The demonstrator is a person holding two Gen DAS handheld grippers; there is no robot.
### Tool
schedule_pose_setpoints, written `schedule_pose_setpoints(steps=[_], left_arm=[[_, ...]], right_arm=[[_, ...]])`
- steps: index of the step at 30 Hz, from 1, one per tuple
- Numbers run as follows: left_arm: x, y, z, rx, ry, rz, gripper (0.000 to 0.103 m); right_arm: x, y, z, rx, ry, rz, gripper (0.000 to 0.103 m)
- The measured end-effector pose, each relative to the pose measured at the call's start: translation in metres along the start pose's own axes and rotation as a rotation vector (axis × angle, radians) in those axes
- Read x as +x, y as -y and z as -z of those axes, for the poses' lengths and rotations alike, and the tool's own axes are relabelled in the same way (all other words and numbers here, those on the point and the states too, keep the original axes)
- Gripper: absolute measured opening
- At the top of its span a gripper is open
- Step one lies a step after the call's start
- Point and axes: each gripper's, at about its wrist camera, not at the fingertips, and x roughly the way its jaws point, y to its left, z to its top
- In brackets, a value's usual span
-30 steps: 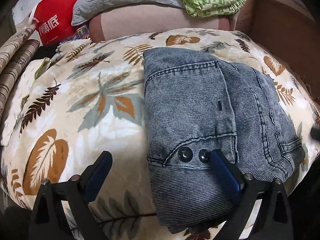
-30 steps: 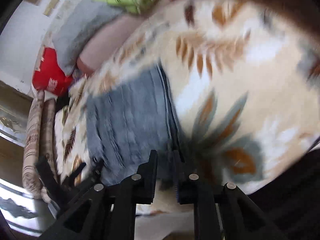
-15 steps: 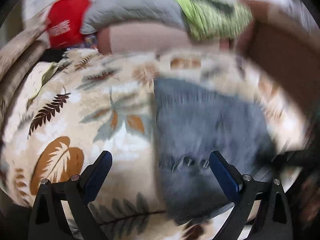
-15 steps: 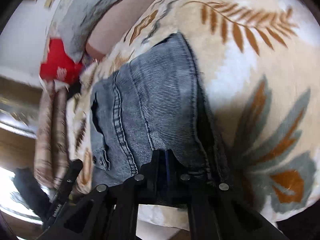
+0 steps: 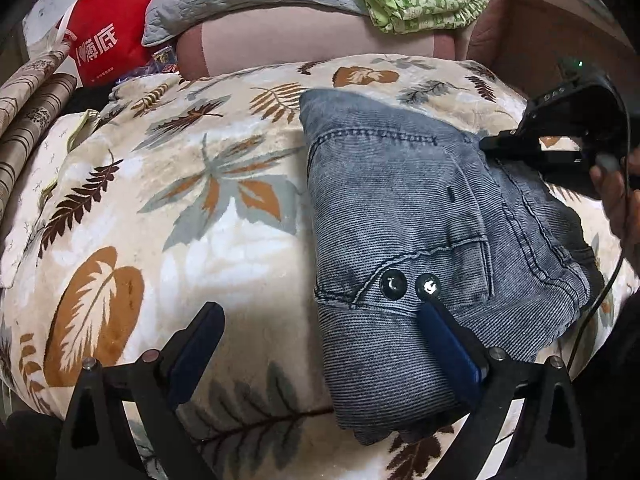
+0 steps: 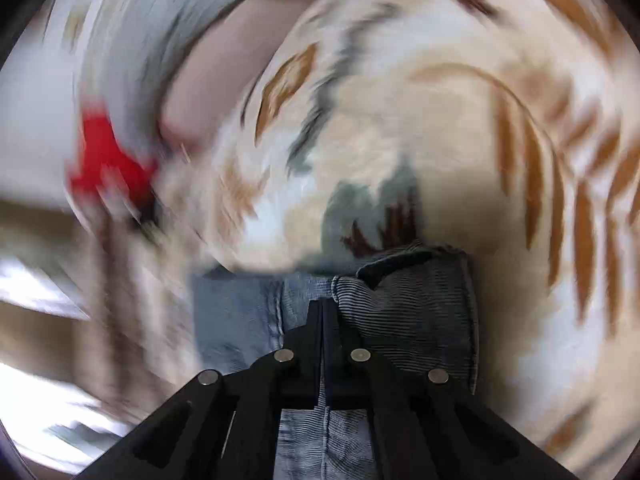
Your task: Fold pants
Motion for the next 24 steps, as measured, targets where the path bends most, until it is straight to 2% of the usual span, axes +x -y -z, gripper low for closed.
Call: schedule_pose_setpoints(steps=[3, 4, 5, 6, 7, 8, 10, 12, 13, 15, 16, 17, 18, 19, 20, 22, 24], left_arm=[[0.002, -0.002, 0.0, -0.017, -0.004, 0.017, 0.1], [0.002, -0.003, 0.0, -0.019, -0.004, 0.022, 0.1], [0.002, -0.004, 0.0, -0.02, -0.002, 0.027, 0.1], [0.002, -0.004, 0.001, -0.023, -0.001, 0.029, 0.1], [0.002, -0.004, 0.0, -0.026, -0.003, 0.033, 0.1], [0.002, -0.004, 0.0, -0.028, -0.006, 0.034, 0.1], [0.002, -0.004, 0.001, -0.028, -0.005, 0.037, 0.1], [0.002, -0.005, 0.001, -0.033, -0.005, 0.04, 0.1], [0.002, -0.005, 0.001, -0.035, -0.005, 0.043, 0.1], [0.003, -0.006, 0.001, -0.04, -0.007, 0.048, 0.1], [0.003, -0.006, 0.001, -0.042, -0.008, 0.05, 0.1], [0.004, -0.006, 0.002, -0.043, -0.008, 0.053, 0.1], [0.004, -0.007, 0.002, -0.044, -0.008, 0.055, 0.1], [0.004, -0.008, 0.002, -0.044, -0.009, 0.059, 0.1], [0.005, -0.008, 0.002, -0.046, -0.009, 0.063, 0.1], [0.005, -0.009, 0.002, -0.049, -0.01, 0.069, 0.1], [0.005, -0.01, 0.002, -0.053, -0.011, 0.077, 0.1]], right_arm=[[-0.002, -0.032, 0.01, -0.173, 0.031, 0.152, 0.0], [-0.001, -0.035, 0.011, -0.171, 0.031, 0.165, 0.0], [-0.008, -0.033, 0.011, -0.131, 0.032, 0.137, 0.007], [-0.013, -0.034, 0.012, -0.125, 0.04, 0.109, 0.007], [-0.011, -0.037, 0.016, -0.173, 0.056, 0.139, 0.006], [-0.007, -0.033, 0.013, -0.201, 0.052, 0.162, 0.002], [-0.004, -0.023, 0.013, -0.11, 0.025, 0.126, 0.0], [-0.012, -0.039, 0.012, -0.128, 0.015, 0.167, 0.007], [-0.01, -0.061, 0.014, -0.187, 0.01, 0.225, 0.009], [0.003, -0.116, 0.021, -0.395, -0.033, 0.34, 0.013], [0.009, -0.135, 0.024, -0.463, -0.05, 0.373, 0.015], [0.021, -0.159, 0.028, -0.566, -0.062, 0.424, 0.026], [0.033, -0.18, 0.033, -0.663, -0.068, 0.477, 0.052], [0.047, -0.198, 0.037, -0.74, -0.08, 0.527, 0.069], [0.063, -0.215, 0.041, -0.814, -0.1, 0.567, 0.081], [0.093, -0.241, 0.049, -0.937, -0.152, 0.619, 0.081], [0.115, -0.251, 0.051, -0.979, -0.231, 0.629, 0.081]])
